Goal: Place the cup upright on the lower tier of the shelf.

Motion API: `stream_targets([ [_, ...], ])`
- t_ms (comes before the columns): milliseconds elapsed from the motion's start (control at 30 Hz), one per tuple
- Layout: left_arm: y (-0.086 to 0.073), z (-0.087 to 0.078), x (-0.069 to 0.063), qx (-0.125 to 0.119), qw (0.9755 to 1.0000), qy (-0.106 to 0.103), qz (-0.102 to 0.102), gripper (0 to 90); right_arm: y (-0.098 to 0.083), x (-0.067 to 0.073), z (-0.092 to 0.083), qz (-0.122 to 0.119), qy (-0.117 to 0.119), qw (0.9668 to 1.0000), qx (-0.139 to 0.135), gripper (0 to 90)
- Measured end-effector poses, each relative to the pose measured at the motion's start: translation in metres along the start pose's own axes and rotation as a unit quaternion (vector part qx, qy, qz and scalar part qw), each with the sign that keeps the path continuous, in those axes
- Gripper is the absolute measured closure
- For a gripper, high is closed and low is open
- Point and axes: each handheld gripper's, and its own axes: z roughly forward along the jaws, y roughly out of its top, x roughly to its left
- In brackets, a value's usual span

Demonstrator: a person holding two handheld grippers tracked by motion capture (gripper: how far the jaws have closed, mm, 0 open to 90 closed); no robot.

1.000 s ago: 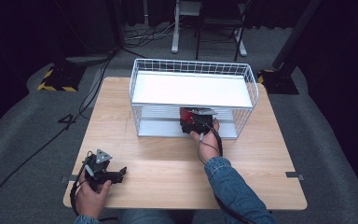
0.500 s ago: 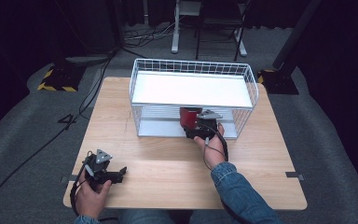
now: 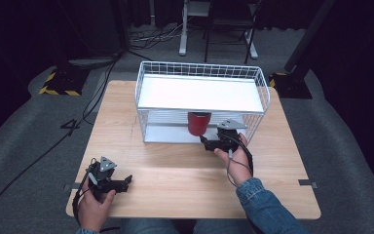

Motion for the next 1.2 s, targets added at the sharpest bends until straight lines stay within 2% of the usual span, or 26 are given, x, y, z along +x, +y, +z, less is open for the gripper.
stream_targets([
  [300, 0.0, 0.0, 0.0, 0.0, 1.0, 0.0, 0.0, 4.8, 0.002, -0.007, -0.041, -0.004, 0.008, 0.9999, -0.014, 15.8],
  [467, 0.0, 0.0, 0.0, -0.001, 1.0, 0.001, 0.001, 4.8, -0.002, -0.014, -0.062, -0.016, 0.011, 0.9998, -0.002, 15.8],
  [567, 0.0, 0.001, 0.0, 0.0, 1.0, 0.002, 0.0, 4.4, -0.005, -0.018, -0.074, -0.014, 0.011, 0.9998, 0.001, 15.8],
  [733, 0.001, 0.001, 0.0, 0.002, 1.0, 0.003, -0.002, 3.8, -0.012, -0.029, -0.093, -0.009, 0.002, 1.0, 0.001, 15.9],
  [900, 0.001, 0.001, 0.0, 0.003, 1.0, 0.004, -0.002, 3.3, -0.022, -0.041, -0.109, -0.006, 0.008, 0.9999, 0.011, 15.8],
  [1200, 0.001, 0.001, 0.0, 0.003, 1.0, 0.004, -0.002, 3.3, -0.041, -0.065, -0.136, 0.0, -0.009, 0.9997, 0.021, 15.9],
])
